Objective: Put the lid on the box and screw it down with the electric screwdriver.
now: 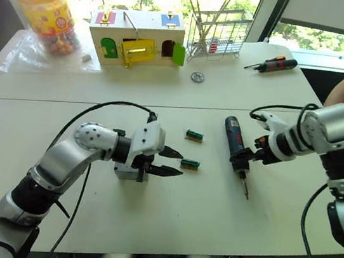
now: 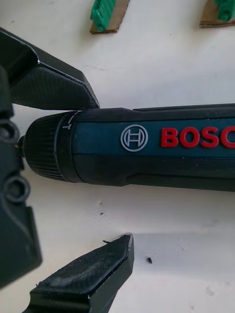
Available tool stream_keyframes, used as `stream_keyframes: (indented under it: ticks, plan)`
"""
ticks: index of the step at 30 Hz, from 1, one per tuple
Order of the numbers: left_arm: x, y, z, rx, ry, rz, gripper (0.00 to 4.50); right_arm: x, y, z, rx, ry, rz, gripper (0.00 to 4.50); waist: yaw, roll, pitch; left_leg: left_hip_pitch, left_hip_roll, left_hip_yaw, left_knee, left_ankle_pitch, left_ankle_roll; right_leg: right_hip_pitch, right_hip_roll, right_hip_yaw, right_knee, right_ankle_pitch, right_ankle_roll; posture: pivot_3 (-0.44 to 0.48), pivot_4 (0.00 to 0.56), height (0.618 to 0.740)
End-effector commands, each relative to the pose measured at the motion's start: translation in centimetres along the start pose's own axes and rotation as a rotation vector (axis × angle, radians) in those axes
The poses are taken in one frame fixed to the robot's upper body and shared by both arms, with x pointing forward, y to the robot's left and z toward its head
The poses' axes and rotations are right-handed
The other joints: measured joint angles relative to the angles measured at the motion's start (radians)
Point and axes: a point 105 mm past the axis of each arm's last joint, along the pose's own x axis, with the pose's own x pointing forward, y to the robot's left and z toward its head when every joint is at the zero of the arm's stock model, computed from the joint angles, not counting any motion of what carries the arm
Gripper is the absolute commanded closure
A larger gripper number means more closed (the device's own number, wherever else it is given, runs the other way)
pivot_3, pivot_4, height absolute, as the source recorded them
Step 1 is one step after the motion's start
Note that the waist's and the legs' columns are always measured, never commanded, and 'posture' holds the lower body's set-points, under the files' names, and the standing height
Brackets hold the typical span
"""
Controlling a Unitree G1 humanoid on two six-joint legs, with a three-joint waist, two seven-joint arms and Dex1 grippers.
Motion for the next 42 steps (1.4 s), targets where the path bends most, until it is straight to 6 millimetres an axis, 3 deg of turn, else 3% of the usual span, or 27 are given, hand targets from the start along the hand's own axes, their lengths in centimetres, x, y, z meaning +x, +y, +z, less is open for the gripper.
stream_keyframes:
  ticks: [1,2,6,10,13,15,18,21,24,26,29,31,33,35,42]
  plan:
    - [0.2,-0.3,0.4,0.024,-0.011,0.014,2.67,1.0,0.3,-0.4,-0.057,0.051,-0.044,0.04,0.000,-0.001,-0.001,0.000,0.000,0.000,0.000,0.000,0.000,0.000,0.000,0.000,0.000,0.000,0.000,0.000,0.150,0.740]
    - [0.2,-0.3,0.4,0.021,-0.012,0.020,2.67,1.1,0.4,-0.5,-0.072,0.062,-0.046,0.04,0.000,-0.002,-0.001,0.000,0.000,0.000,0.000,0.000,0.000,0.000,0.000,0.000,0.000,0.000,0.000,0.000,0.150,0.740]
    - [0.0,0.0,0.3,0.011,-0.015,0.057,2.67,1.6,0.6,-2.2,-0.147,0.137,-0.052,1.43,0.004,-0.002,-0.001,0.000,0.000,0.000,0.000,0.000,0.000,0.000,0.000,0.000,0.000,0.000,0.000,0.000,0.150,0.740]
    - [-0.2,0.1,0.1,0.006,-0.009,0.071,2.67,1.7,0.4,-2.4,-0.149,0.147,-0.055,2.69,0.004,-0.002,-0.001,0.000,0.000,-0.001,-0.001,0.000,0.000,0.000,0.000,-0.001,0.000,0.000,0.000,0.000,0.150,0.740]
    - [-0.8,0.4,0.1,-0.001,-0.004,0.089,2.67,1.2,0.2,-1.1,-0.097,0.082,-0.048,2.72,0.004,-0.002,-0.001,0.000,0.000,-0.002,-0.001,0.000,0.000,0.000,0.000,-0.002,0.000,0.000,0.000,0.000,0.150,0.740]
    - [-1.5,0.8,0.4,-0.017,-0.014,0.112,2.67,0.1,0.0,1.1,-0.070,-0.029,-0.051,2.72,0.000,-0.002,-0.001,0.000,0.000,-0.002,0.000,0.000,0.000,0.000,0.000,-0.001,0.000,0.000,0.000,0.000,0.150,0.740]
    - [-3.9,2.2,0.7,-0.069,-0.041,0.193,2.67,-3.8,1.8,5.9,-0.089,-0.320,0.035,2.72,-0.007,0.000,0.000,0.000,0.000,-0.001,0.000,0.000,0.000,-0.001,0.001,0.000,0.001,0.000,0.000,0.000,0.150,0.740]
    - [-6.5,3.6,0.8,-0.105,-0.054,0.278,2.67,-8.0,4.5,8.7,-0.118,-0.606,0.160,2.72,-0.005,0.001,0.001,-0.003,0.001,0.001,-0.004,0.001,-0.001,-0.008,0.000,0.002,0.004,0.000,0.000,0.000,0.150,0.740]
    - [-8.7,4.5,0.8,-0.162,-0.056,0.356,2.67,-11.8,7.1,9.7,-0.197,-0.939,0.264,2.72,-0.005,0.001,0.001,-0.012,0.002,0.001,-0.002,0.001,-0.002,-0.019,0.001,0.000,0.006,0.000,0.000,0.000,0.150,0.740]
    - [-9.9,4.3,0.4,-0.192,-0.030,0.365,2.67,-12.9,8.3,9.7,-0.212,-1.069,0.294,2.72,-0.005,0.001,0.001,-0.014,0.001,-0.001,-0.002,0.001,-0.003,-0.019,0.000,-0.002,0.006,0.000,0.000,0.000,0.150,0.740]
    - [-10.9,3.4,-0.3,-0.244,0.034,0.356,2.67,-14.5,11.4,8.5,-0.243,-1.278,0.518,2.72,-0.003,0.000,0.001,-0.014,0.000,-0.001,0.001,0.002,-0.003,-0.017,0.000,-0.002,0.006,0.000,0.000,0.000,0.150,0.740]
    - [-11.1,2.8,-0.4,-0.265,0.056,0.356,2.67,-13.5,13.3,7.3,-0.307,-1.331,0.575,2.72,0.001,0.000,0.001,-0.014,-0.001,-0.003,0.003,0.002,-0.003,-0.015,0.000,-0.002,0.006,0.000,0.000,0.000,0.150,0.740]
    - [-11.1,1.9,-0.5,-0.290,0.074,0.347,2.67,-10.8,15.3,6.2,-0.369,-1.338,0.576,2.72,0.000,0.000,0.001,-0.014,-0.001,-0.004,0.002,0.002,-0.003,-0.015,0.000,-0.002,0.006,0.000,0.000,0.000,0.150,0.740]
    - [-11.3,1.3,-0.8,-0.297,0.107,0.353,2.67,-9.4,16.6,5.5,-0.371,-1.364,0.612,2.72,-0.008,0.001,0.001,-0.014,-0.001,-0.003,0.002,0.002,-0.003,-0.016,0.000,-0.001,0.007,0.000,0.000,0.000,0.150,0.740]
    - [-11.4,-0.3,-2.7,-0.284,0.208,0.369,2.67,-6.7,18.6,5.7,-0.305,-1.423,0.673,2.72,-0.030,0.001,0.001,-0.012,0.000,-0.003,-0.002,0.003,-0.005,-0.017,0.001,-0.001,0.009,0.000,0.000,0.000,0.150,0.740]
